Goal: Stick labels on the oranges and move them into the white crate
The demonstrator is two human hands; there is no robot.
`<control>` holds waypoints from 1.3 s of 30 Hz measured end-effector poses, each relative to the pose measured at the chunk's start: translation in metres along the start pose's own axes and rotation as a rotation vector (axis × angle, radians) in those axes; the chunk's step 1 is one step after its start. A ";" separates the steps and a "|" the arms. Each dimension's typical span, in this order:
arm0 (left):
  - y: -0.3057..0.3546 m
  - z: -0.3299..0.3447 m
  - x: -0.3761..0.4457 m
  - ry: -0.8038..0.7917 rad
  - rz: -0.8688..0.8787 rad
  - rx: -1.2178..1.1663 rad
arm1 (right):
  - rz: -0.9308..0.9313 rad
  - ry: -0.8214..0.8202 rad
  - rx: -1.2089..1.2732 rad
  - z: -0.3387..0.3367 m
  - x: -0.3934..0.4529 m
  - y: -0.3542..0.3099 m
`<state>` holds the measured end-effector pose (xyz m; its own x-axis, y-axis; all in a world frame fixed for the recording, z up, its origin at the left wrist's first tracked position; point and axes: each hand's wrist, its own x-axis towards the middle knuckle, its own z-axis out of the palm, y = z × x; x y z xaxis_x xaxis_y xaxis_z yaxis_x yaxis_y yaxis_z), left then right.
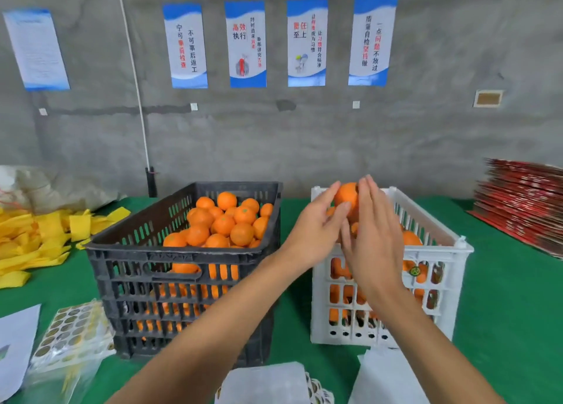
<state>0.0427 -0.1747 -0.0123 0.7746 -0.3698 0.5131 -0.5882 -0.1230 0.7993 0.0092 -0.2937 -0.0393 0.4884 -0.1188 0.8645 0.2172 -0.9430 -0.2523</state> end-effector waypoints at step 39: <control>-0.100 -0.171 0.087 -0.088 -1.036 0.944 | -0.159 -1.020 -0.143 0.153 0.071 -0.146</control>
<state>0.2087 -0.0374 0.0055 0.9508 0.2173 -0.2209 0.2738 -0.9230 0.2705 0.1417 -0.1169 -0.0075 0.9598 0.2664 0.0887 0.2718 -0.9607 -0.0567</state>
